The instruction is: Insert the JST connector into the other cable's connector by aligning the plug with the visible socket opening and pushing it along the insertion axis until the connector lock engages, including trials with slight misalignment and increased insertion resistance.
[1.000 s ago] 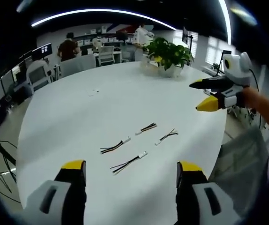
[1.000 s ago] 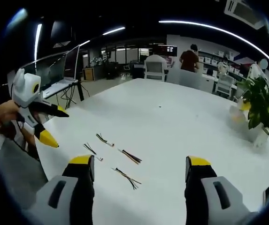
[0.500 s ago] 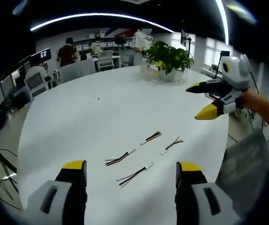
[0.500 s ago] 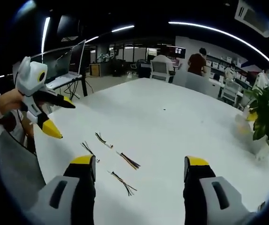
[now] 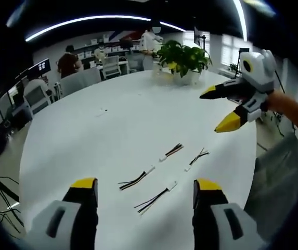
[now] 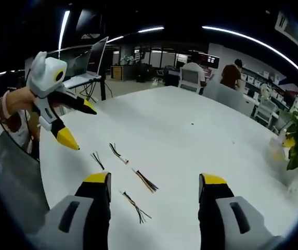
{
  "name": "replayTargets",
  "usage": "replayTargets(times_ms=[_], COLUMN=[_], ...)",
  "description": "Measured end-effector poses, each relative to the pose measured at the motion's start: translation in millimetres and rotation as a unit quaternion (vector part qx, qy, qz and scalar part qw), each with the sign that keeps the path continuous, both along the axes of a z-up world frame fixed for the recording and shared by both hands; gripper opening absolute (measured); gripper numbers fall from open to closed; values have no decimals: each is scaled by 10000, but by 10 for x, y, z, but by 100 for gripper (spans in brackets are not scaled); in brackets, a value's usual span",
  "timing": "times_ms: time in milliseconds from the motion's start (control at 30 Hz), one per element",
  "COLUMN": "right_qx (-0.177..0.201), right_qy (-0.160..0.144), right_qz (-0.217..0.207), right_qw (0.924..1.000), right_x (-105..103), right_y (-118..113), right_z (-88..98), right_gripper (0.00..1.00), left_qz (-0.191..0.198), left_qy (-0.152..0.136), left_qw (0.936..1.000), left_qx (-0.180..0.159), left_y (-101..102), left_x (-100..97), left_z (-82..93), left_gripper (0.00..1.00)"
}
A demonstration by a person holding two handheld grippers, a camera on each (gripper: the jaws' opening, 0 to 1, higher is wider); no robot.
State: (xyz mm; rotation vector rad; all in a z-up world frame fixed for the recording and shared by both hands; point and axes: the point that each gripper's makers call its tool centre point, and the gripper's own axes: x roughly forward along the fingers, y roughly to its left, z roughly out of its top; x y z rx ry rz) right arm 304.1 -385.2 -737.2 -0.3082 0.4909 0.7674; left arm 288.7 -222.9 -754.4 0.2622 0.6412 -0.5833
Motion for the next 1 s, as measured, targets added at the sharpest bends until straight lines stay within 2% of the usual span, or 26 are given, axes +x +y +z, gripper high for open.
replayTargets(times_ms=[167,200,233,267,300,367,467,567,667,800,1000], right_qx=[7,11,18,27,89,132,-19,11,51,-10,-74], right_qy=[36,42,38,33,58,135,247,107,212,198,298], right_qz=[122,154,218,278,507,561,806,907,1019,1177,1360], right_qw=[9999,9999,9998,9996,9987,9982,9964,9958,9946,9929,9902], right_x=[63,71,81,86,62,68,86,163,196,231,245], right_y=[54,66,87,105,164,192,251,319,392,477,544], right_z=[-77,-86,-98,-107,-119,-151,-254,-272,-309,-360,-471], right_gripper=[62,61,59,57,57,57,56,55,54,52,48], left_qz=[-108,-117,-99,-97,-90,-79,-157,-208,-277,-290,-319], left_qy=[-4,-7,20,75,75,75,64,61,41,48,36], left_qw=[9998,9999,9998,9994,9993,9995,9999,9996,9988,9987,9987], left_qx=[160,85,-192,-331,-357,-306,30,207,405,414,407], left_y=[-35,-52,-114,-140,-139,-137,-110,-106,-93,-87,-74], left_x=[68,81,95,97,117,143,174,194,218,273,350], left_z=[-38,-30,-10,-4,-7,-36,-132,-201,-261,-302,-353], left_gripper=[71,71,71,71,71,71,70,70,70,69,63])
